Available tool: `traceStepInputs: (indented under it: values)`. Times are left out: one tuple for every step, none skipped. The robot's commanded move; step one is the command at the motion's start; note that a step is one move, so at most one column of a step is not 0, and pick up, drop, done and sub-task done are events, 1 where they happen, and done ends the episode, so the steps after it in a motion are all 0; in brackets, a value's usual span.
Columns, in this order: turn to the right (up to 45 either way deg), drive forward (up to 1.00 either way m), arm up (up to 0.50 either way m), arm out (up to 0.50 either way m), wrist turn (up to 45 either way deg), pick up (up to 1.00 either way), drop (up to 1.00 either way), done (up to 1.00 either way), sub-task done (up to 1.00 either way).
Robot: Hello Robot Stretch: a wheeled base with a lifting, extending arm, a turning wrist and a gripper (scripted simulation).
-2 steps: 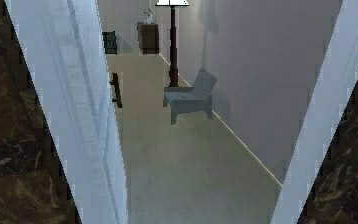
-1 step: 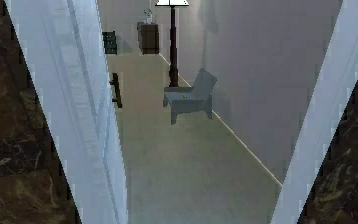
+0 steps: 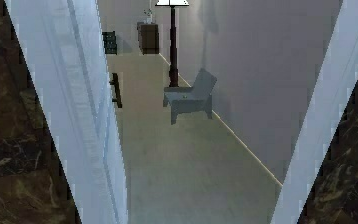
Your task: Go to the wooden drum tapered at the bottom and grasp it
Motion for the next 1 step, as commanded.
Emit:
traceStepInputs:
  values:
    - [0.0,0.0,0.0,0.0,0.0,0.0,0.0,1.0,0.0]
